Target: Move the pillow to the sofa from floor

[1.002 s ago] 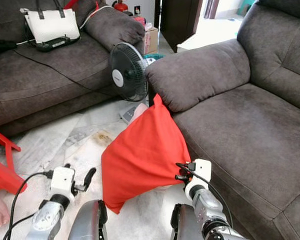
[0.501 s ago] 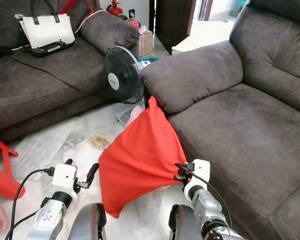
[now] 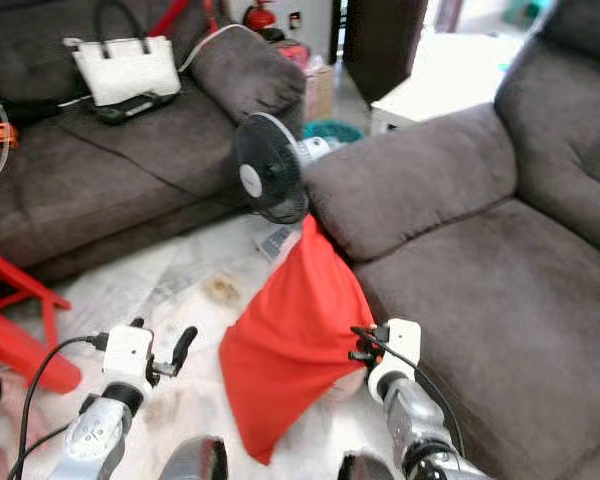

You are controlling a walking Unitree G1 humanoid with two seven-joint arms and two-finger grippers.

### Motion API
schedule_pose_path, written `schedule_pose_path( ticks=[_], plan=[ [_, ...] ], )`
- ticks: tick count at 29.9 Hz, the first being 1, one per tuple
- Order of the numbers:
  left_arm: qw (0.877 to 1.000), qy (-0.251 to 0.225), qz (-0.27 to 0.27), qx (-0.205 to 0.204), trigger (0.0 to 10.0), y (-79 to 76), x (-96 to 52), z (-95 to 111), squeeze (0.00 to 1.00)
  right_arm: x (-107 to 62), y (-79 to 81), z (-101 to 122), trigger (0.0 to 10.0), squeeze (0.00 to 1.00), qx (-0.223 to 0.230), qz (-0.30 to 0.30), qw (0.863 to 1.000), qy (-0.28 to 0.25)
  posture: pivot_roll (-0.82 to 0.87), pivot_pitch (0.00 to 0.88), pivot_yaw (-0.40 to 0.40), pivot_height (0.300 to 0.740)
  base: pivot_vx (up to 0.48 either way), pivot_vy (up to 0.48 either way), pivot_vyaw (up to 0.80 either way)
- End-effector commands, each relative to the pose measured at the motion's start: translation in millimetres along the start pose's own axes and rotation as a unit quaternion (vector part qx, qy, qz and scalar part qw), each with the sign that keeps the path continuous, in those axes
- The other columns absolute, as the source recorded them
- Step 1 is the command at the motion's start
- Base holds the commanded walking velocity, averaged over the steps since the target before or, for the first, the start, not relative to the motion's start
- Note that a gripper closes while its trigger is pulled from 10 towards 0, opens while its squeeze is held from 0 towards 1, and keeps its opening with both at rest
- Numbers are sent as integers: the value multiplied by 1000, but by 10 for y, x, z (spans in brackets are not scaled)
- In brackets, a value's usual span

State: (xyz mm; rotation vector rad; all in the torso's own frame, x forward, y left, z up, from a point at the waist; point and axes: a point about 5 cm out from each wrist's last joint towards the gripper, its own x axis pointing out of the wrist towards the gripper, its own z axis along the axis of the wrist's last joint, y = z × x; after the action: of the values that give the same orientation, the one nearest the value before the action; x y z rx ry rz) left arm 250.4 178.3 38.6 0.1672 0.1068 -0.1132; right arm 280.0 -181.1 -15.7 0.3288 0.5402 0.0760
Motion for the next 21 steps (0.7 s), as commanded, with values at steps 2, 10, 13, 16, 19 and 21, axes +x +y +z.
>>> schedule_pose_path(
  ticks=[2, 10, 13, 16, 19, 21],
  plan=[
    [1000, 2, 3, 0, 10000, 11, -13, 8, 0, 12, -10, 93, 10000, 0, 5, -3, 1000, -25, 152, 22, -15, 736, 0, 0, 0],
    [1000, 4, 3, 2, 10000, 25, -16, 11, 0, 14, -1, 93, 10000, 0, 3, -3, 1000, -26, 154, 17, -11, 740, 0, 0, 0],
    [1000, 5, 2, 2, 10000, 26, -12, 8, 0, 15, 2, 92, 10000, 0, 7, -4, 1000, -28, 154, 13, -9, 740, 0, 0, 0],
    [1000, 5, 0, 2, 10000, 18, -3, 5, 0, 15, 5, 89, 10000, 0, 9, -4, 1000, -29, 154, 7, -7, 740, 0, 0, 0],
    [1000, 5, -1, 2, 10000, 17, 4, 2, 0, 16, 11, 88, 10000, 0, 12, -3, 999, -31, 155, 0, -5, 740, 0, 0, 0],
    [1000, 6, -2, 2, 10000, 19, 8, 0, 0, 16, 13, 87, 10000, 0, 14, -3, 999, -32, 155, 0, -4, 740, 0, 0, 0]
  ],
)
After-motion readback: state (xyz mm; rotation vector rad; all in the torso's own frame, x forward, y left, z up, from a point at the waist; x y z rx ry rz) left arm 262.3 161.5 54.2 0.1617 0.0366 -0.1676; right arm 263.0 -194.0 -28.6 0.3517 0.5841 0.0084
